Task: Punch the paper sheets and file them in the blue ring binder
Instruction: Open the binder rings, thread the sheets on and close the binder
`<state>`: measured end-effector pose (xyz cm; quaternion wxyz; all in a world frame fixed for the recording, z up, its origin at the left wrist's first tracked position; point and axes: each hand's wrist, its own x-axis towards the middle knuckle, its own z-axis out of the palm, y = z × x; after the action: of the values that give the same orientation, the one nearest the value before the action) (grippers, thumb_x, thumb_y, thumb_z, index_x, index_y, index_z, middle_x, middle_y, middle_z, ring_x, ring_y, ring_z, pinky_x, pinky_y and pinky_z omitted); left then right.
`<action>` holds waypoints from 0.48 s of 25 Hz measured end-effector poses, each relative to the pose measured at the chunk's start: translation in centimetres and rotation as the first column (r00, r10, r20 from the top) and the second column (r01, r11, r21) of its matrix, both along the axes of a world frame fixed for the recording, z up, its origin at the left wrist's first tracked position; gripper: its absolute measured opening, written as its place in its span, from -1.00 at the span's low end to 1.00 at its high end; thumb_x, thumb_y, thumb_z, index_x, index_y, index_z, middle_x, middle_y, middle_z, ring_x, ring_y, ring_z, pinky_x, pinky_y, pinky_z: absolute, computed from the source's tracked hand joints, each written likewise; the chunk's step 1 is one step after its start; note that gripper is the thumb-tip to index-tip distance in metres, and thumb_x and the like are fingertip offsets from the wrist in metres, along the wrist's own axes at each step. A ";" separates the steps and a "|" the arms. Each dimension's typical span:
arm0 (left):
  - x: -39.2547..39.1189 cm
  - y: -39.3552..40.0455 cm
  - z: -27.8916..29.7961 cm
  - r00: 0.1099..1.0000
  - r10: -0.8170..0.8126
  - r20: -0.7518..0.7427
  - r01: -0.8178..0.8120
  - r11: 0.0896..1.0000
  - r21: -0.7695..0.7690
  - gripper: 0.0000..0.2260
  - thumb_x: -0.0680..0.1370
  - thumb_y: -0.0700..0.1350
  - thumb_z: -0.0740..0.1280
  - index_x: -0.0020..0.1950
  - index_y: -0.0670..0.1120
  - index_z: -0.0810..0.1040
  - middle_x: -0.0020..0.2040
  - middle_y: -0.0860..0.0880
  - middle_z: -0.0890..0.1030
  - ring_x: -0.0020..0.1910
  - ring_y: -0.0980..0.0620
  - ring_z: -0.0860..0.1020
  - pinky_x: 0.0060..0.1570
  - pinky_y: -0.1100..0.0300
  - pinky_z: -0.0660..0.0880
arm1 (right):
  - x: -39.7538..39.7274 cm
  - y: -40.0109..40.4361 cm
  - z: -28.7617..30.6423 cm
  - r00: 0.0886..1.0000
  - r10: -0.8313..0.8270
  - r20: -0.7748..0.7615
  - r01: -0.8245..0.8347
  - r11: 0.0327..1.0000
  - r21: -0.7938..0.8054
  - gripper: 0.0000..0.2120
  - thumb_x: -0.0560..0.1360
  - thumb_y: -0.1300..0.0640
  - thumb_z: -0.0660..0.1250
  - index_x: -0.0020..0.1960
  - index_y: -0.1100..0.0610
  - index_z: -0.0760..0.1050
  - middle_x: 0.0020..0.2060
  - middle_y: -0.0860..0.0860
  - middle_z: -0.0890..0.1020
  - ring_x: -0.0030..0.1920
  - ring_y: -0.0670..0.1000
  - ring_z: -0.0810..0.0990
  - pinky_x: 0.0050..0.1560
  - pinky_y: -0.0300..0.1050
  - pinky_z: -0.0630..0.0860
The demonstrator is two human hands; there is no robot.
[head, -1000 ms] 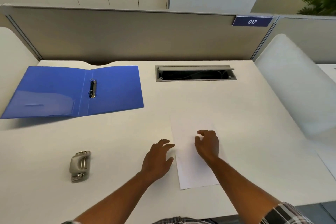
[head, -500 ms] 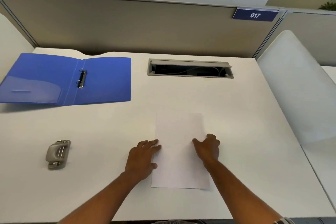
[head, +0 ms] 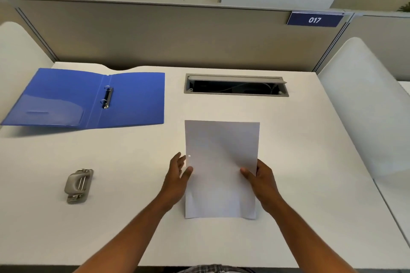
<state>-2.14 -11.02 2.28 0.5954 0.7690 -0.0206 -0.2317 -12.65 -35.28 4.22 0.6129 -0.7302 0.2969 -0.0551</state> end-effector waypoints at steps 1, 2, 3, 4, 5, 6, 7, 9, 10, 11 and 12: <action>0.7 -0.4 1.3 1.000 -0.025 -0.014 0.025 0.999 -0.045 -0.67 0.65 -0.14 0.25 0.42 -0.01 0.36 0.37 0.02 0.51 0.36 -0.01 0.48 0.27 0.06 0.47 | 0.2 0.3 0.8 0.999 -0.007 0.041 0.006 1.000 0.008 -0.78 0.56 0.22 0.42 0.17 0.01 0.62 0.01 -0.08 0.74 0.00 -0.03 0.72 0.01 -0.06 0.66; 1.2 -0.8 2.7 0.999 -0.033 0.027 0.034 0.998 -0.059 -0.76 0.66 -0.14 0.23 0.33 -0.02 0.45 0.26 0.03 0.60 0.26 -0.01 0.56 0.16 0.11 0.51 | 0.5 0.6 1.6 0.996 -0.025 0.080 0.025 1.000 -0.002 -0.79 0.56 0.22 0.42 0.16 0.01 0.61 0.00 -0.09 0.74 -0.01 -0.05 0.71 -0.01 -0.10 0.66; 1.3 -1.2 4.1 0.995 -0.016 0.102 0.023 0.998 -0.065 -0.80 0.66 -0.14 0.22 0.27 -0.03 0.50 0.17 0.05 0.64 0.18 0.01 0.60 0.09 0.15 0.52 | 0.8 1.0 2.5 0.991 -0.053 0.125 0.057 0.998 -0.030 -0.81 0.57 0.22 0.41 0.14 0.01 0.61 -0.02 -0.11 0.73 -0.03 -0.07 0.70 -0.04 -0.17 0.64; 1.3 -1.5 5.3 0.983 0.020 0.184 -0.006 0.997 -0.076 -0.81 0.67 -0.15 0.21 0.25 -0.03 0.53 0.13 0.07 0.66 0.12 0.05 0.61 0.07 0.17 0.51 | 1.1 1.4 3.4 0.981 -0.090 0.174 0.101 0.993 -0.056 -0.83 0.57 0.21 0.41 0.12 0.01 0.60 -0.04 -0.12 0.73 -0.05 -0.10 0.69 -0.07 -0.23 0.62; 1.2 -1.7 6.3 0.965 0.061 0.256 -0.035 0.994 -0.104 -0.80 0.67 -0.16 0.20 0.25 -0.04 0.53 0.11 0.08 0.66 0.09 0.10 0.61 0.07 0.21 0.51 | 1.5 1.7 4.1 0.966 -0.126 0.224 0.146 0.986 -0.079 -0.85 0.58 0.21 0.41 0.10 0.01 0.59 -0.07 -0.12 0.72 -0.08 -0.13 0.68 -0.10 -0.29 0.60; 1.0 -1.8 7.1 0.943 0.092 0.319 -0.049 0.989 -0.139 -0.81 0.67 -0.17 0.20 0.24 -0.07 0.53 0.09 0.08 0.66 0.06 0.12 0.61 0.06 0.24 0.51 | 1.8 2.2 4.8 0.950 -0.156 0.269 0.188 0.977 -0.097 -0.86 0.58 0.22 0.40 0.08 0.02 0.59 -0.09 -0.11 0.71 -0.10 -0.16 0.67 -0.13 -0.33 0.58; 0.8 -1.8 7.6 0.919 0.106 0.380 -0.046 0.985 -0.164 -0.83 0.67 -0.16 0.20 0.22 -0.10 0.51 0.04 0.08 0.66 0.01 0.11 0.61 0.02 0.25 0.50 | 2.0 2.5 5.1 0.937 -0.183 0.297 0.226 0.967 -0.118 -0.87 0.58 0.23 0.40 0.07 0.03 0.58 -0.10 -0.11 0.70 -0.11 -0.19 0.66 -0.16 -0.37 0.56; 0.6 -1.6 7.4 0.888 0.094 0.450 -0.027 0.988 -0.151 -0.87 0.66 -0.15 0.20 0.16 -0.14 0.47 -0.05 0.06 0.64 -0.09 0.06 0.58 -0.09 0.24 0.50 | 2.3 3.4 4.8 0.934 -0.211 0.288 0.259 0.956 -0.140 -0.87 0.57 0.24 0.40 0.06 0.05 0.55 -0.08 -0.11 0.69 -0.11 -0.24 0.65 -0.17 -0.40 0.54; 0.6 -1.4 6.8 0.893 0.080 0.442 -0.025 0.991 -0.128 -0.91 0.66 -0.17 0.20 0.14 -0.12 0.45 -0.07 0.06 0.63 -0.11 0.07 0.58 -0.12 0.25 0.50 | 2.2 3.8 4.1 0.945 -0.207 0.253 0.247 0.959 -0.137 -0.85 0.57 0.25 0.40 0.09 0.07 0.55 -0.06 -0.10 0.69 -0.09 -0.25 0.65 -0.14 -0.38 0.53; 0.5 -1.2 6.1 0.904 0.065 0.422 -0.023 0.994 -0.102 -0.92 0.66 -0.20 0.19 0.14 -0.08 0.43 -0.08 0.10 0.63 -0.09 0.10 0.58 -0.13 0.31 0.49 | 2.1 4.1 3.2 0.960 -0.191 0.204 0.221 0.965 -0.138 -0.82 0.57 0.27 0.39 0.13 0.07 0.55 -0.03 -0.10 0.69 -0.06 -0.22 0.65 -0.11 -0.31 0.54; 0.4 -1.1 5.4 0.915 0.051 0.400 -0.023 0.997 -0.075 -0.87 0.66 -0.22 0.18 0.16 -0.03 0.41 -0.06 0.14 0.62 -0.06 0.17 0.58 -0.13 0.39 0.48 | 1.9 4.3 2.2 0.971 -0.178 0.158 0.200 0.970 -0.138 -0.79 0.57 0.28 0.36 0.16 0.07 0.55 -0.01 -0.09 0.69 -0.02 -0.18 0.65 -0.07 -0.24 0.53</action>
<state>-1.77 -12.08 7.69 0.6089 0.7795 -0.1357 -0.0567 -10.71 -30.99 6.46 0.5670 -0.7372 0.3152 -0.1887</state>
